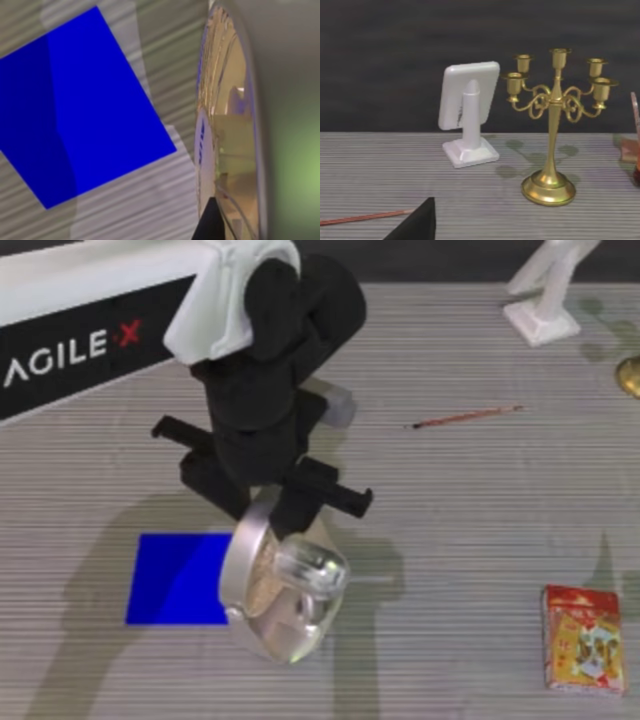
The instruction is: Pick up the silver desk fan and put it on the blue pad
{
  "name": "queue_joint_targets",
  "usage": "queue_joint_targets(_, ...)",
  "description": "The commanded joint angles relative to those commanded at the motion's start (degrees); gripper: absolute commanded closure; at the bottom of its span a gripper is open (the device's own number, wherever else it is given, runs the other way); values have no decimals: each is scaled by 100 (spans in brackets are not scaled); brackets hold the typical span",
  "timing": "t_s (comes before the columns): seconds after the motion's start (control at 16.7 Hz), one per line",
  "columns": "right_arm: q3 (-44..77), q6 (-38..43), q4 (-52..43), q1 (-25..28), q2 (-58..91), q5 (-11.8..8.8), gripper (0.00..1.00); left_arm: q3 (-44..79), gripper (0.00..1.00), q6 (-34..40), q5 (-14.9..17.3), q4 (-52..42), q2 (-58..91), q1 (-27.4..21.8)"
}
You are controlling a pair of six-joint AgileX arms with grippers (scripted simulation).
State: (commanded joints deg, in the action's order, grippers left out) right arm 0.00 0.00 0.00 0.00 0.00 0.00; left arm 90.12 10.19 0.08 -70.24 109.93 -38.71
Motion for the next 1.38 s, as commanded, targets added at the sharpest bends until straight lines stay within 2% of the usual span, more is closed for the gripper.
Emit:
queue_joint_targets(0.12,0,0,0,0,0,0,0,0,98,0,0,0,0,0)
queue_joint_targets(0.18,0,0,0,0,0,0,0,0,100,0,0,0,0,0)
queue_joint_targets(0.72,0,0,0,0,0,0,0,22,100,-7,-1,-22,-2,5)
queue_joint_targets(1.14,0,0,0,0,0,0,0,1051,100,6,-1,-1059,-3,98)
queue_joint_targets(1.38,0,0,0,0,0,0,0,1125,100,5,-1,-1133,-12,107)
